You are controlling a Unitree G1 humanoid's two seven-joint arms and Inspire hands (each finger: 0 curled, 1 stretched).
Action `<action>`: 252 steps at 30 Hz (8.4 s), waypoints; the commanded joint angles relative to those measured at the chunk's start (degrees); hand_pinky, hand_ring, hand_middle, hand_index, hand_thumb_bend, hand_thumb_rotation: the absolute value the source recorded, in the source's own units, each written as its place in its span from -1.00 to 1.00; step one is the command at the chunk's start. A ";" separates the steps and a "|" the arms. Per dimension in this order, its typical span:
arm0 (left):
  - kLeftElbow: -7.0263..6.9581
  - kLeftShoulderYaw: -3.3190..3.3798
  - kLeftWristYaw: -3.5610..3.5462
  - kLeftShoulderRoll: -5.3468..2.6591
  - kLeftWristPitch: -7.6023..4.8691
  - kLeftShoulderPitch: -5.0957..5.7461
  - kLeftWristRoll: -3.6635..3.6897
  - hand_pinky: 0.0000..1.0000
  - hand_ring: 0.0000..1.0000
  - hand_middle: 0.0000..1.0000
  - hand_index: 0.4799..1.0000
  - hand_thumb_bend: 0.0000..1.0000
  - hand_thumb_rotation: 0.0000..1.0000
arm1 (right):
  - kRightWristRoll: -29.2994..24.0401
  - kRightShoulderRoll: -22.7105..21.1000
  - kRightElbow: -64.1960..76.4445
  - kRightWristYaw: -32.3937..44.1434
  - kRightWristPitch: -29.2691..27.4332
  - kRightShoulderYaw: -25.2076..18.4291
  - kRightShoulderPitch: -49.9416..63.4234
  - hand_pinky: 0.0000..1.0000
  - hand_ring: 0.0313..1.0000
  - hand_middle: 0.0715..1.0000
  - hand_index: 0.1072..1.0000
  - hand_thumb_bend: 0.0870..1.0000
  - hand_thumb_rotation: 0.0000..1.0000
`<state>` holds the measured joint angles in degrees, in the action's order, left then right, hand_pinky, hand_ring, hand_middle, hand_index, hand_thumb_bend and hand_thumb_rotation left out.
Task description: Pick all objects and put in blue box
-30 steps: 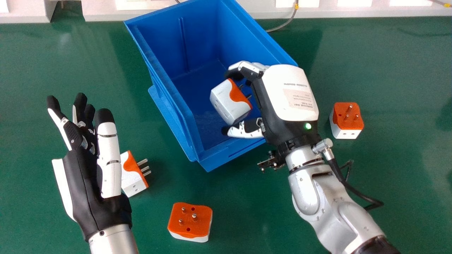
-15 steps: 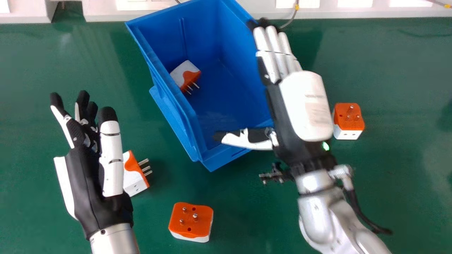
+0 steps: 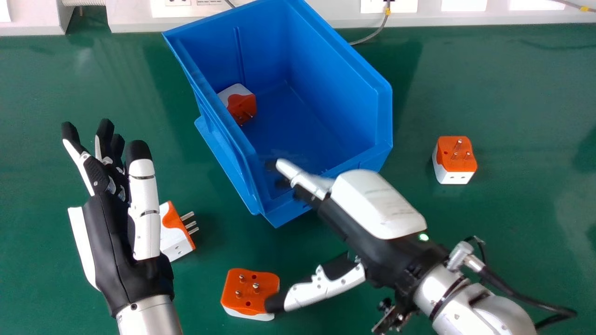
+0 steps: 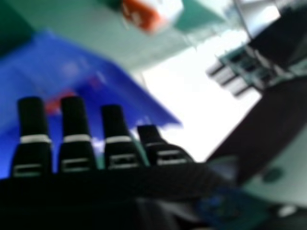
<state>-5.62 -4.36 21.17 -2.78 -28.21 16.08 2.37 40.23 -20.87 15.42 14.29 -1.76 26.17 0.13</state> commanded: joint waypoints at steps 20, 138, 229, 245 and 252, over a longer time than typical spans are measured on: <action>-1.77 -1.46 -0.09 -4.74 -0.90 1.85 0.31 0.91 0.96 0.96 0.91 0.03 0.46 | 7.02 5.69 -16.25 6.13 4.39 11.11 -11.09 0.51 0.70 0.76 0.72 0.47 -0.16; -3.31 -1.66 -0.33 -4.48 -0.92 3.23 0.09 0.88 0.94 0.95 0.87 0.06 0.42 | 13.55 6.07 -9.31 3.81 -4.02 11.17 -9.23 0.31 0.65 0.71 0.61 0.57 -0.40; -4.73 -2.72 -0.66 -4.85 -0.87 5.18 0.81 0.86 0.93 0.95 0.86 0.09 0.38 | 0.09 2.92 -8.32 -6.76 -3.88 -0.65 -5.58 -0.37 -0.18 -0.13 -0.09 -0.09 -1.00; -4.94 -2.64 -0.37 -4.92 -0.01 5.05 -0.51 0.86 0.93 0.94 0.84 0.06 0.43 | 2.31 9.08 -7.78 -37.61 -16.06 -10.10 -2.31 -0.33 -0.15 -0.08 -0.15 -0.10 -1.00; -4.93 -2.63 -0.54 -5.04 0.28 4.49 0.14 0.87 0.94 0.95 0.85 0.06 0.42 | 4.24 11.91 -15.48 -45.19 -18.41 -10.31 -10.60 -0.34 -0.15 -0.07 -0.15 -0.10 -1.00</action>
<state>-9.31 -6.55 20.58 -3.23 -27.66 21.82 2.68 43.84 -9.75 0.22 -28.71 -19.18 16.38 -7.50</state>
